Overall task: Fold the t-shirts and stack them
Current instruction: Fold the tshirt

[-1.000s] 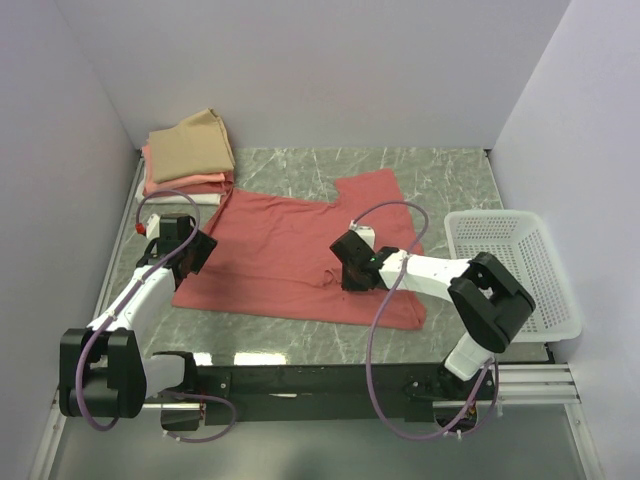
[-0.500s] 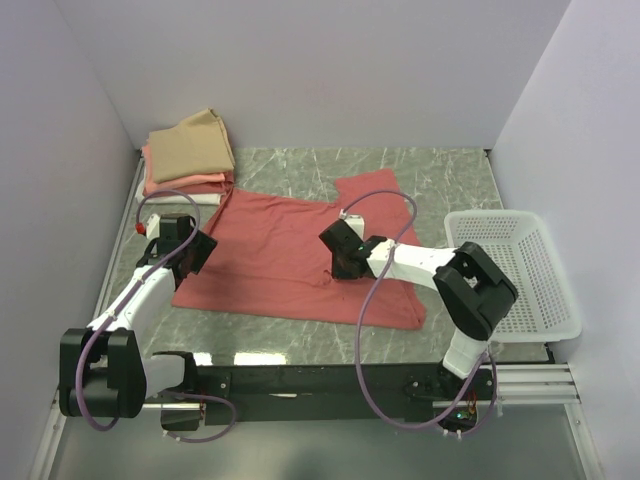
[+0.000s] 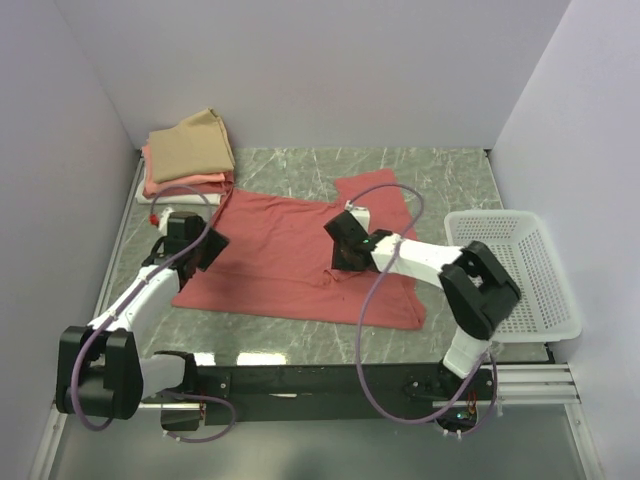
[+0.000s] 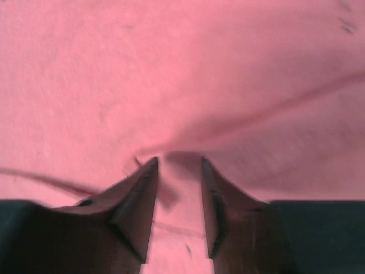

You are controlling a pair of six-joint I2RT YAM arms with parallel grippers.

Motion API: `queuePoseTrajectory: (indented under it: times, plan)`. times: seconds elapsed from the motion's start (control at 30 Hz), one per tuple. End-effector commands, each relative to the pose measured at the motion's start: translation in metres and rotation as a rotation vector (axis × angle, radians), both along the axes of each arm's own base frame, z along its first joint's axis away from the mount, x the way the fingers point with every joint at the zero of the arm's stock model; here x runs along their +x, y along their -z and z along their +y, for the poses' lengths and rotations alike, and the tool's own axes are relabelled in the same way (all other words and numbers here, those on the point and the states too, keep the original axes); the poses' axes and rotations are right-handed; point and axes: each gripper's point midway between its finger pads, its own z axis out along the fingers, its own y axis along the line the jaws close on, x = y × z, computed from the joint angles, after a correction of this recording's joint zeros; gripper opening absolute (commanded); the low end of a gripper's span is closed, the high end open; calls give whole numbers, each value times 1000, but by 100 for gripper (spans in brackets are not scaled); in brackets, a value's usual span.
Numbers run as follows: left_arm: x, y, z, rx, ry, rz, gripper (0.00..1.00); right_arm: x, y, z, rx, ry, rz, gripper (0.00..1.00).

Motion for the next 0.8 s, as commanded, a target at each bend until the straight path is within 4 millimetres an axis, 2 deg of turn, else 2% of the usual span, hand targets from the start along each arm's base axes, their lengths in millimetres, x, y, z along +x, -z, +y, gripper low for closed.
queuePoseTrajectory:
  times: [0.0, 0.03, 0.07, 0.1, 0.13, 0.17, 0.2, 0.3, 0.4, 0.6, 0.77]
  plan:
    - [8, -28, -50, 14, 213, -112, 60, 2, -46, -15, 107, 65, -103, 45]
    - [8, -28, -61, 19, 250, -118, 60, 0, -47, -19, 121, 77, -109, 52]
    - [6, -27, -72, 20, 285, -120, 60, -7, -42, -27, 119, 86, -95, 54]
    - [1, -30, -93, 23, 350, -129, 60, -9, -50, -32, 144, 97, -107, 55]
    - [-1, -25, -103, 31, 377, -114, 60, -10, -53, -36, 169, 103, -105, 55]
    - [-2, -25, -111, 44, 407, -117, 60, -19, -45, -42, 171, 102, -87, 55]
    - [-6, -29, -130, 50, 460, -125, 59, -21, -52, -43, 196, 96, -105, 54]
    - [-13, -25, -155, 72, 530, -112, 59, -33, -45, -43, 221, 51, -100, 54]
    - [-16, -20, -170, 63, 566, -101, 58, -36, -32, -43, 204, 16, -91, 51]
    - [-20, -17, -184, 58, 600, -86, 57, -32, -9, -55, 104, 40, -82, 52]
    - [-26, -13, -195, 57, 625, -72, 57, -25, -2, -55, 27, 49, -80, 49]
